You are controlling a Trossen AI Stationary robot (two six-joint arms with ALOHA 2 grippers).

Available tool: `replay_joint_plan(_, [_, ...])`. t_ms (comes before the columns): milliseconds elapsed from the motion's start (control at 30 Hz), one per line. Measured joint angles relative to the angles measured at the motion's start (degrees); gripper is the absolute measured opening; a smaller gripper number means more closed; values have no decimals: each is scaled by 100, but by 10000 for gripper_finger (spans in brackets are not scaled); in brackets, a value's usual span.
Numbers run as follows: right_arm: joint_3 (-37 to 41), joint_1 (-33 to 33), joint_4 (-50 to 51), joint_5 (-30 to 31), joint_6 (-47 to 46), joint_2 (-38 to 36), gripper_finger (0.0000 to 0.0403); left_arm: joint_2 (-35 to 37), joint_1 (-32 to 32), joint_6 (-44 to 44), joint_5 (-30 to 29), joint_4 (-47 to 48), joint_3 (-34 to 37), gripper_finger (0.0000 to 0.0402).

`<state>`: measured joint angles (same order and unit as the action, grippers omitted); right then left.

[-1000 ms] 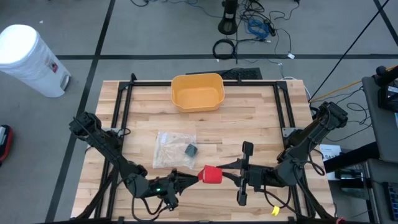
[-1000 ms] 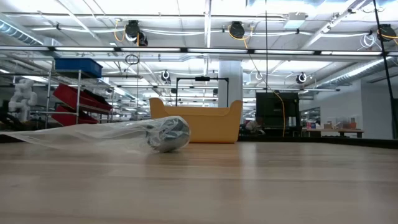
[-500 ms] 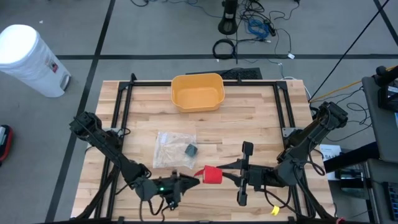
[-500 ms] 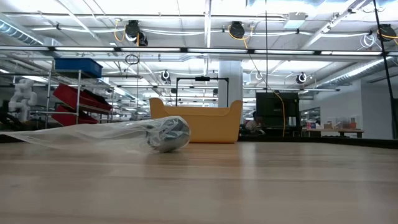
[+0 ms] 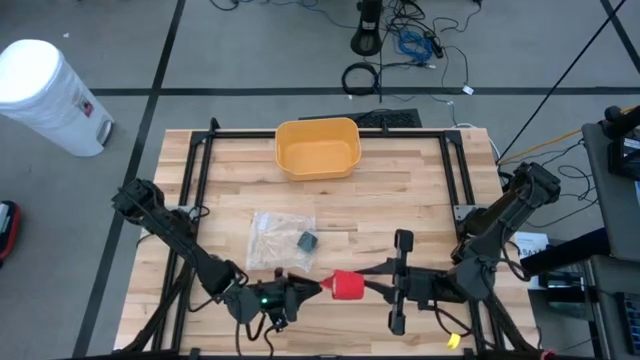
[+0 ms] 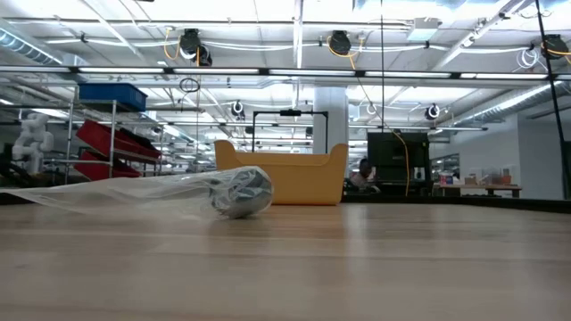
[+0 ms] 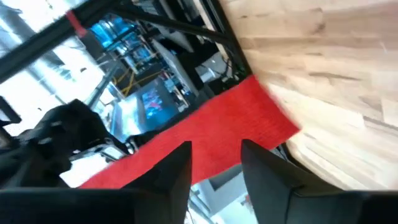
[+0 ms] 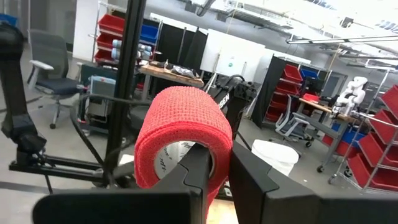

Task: Roll bandage
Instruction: Roll the red bandage

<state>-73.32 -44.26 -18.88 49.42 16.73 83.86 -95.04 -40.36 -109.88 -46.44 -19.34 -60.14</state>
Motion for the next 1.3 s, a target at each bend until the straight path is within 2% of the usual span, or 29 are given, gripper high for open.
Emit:
replay_joint_plan(167, [-2, -49, 12, 3, -20, -57, 41, 2, 123, -3, -28, -5, 0, 191])
replay_joint_plan(300, [-2, -49, 22, 1, -26, -62, 41, 4, 179, -53, -49, 44, 0, 209])
replay_joint_plan(800, [-2, -49, 55, -1, -175, -62, 41, -8, 348, -210, -73, -120, 0, 212])
replay_joint_plan(1067, [-2, -75, 58, -1, -175, -62, 41, -13, 382, -777, -189, -101, 0, 212])
replay_joint_plan(1300, [-2, -123, 60, -5, -233, -62, 41, -22, 306, -763, -199, -67, 0, 212])
